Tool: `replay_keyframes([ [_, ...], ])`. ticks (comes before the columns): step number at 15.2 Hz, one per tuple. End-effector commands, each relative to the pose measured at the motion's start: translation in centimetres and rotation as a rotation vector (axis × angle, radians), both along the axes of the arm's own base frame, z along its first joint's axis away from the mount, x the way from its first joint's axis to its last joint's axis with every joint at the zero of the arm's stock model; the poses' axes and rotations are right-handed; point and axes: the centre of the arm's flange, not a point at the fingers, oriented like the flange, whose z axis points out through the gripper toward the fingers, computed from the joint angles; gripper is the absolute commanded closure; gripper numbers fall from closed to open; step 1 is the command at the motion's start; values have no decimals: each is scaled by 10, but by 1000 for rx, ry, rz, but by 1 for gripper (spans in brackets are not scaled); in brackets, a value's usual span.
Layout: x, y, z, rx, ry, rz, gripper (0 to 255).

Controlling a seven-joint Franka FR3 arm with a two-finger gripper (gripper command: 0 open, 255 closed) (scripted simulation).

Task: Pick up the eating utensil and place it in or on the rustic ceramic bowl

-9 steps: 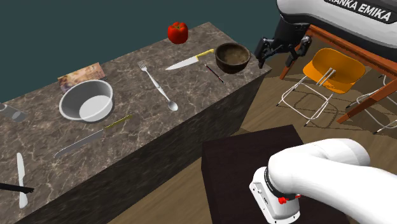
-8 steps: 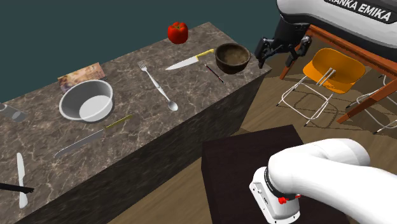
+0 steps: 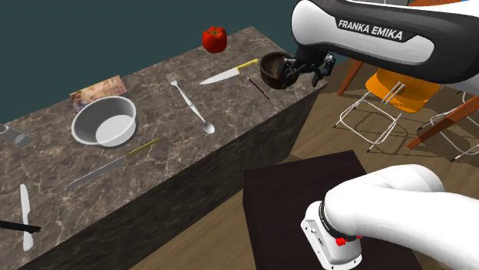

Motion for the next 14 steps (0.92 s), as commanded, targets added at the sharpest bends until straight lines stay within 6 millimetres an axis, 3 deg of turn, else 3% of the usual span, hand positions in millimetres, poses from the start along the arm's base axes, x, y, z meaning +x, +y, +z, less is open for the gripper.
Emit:
replay_keyframes([
  [1,7,21,-15,9,-13,20,0],
  [14,54,152,-95,64,-92,150,0],
])
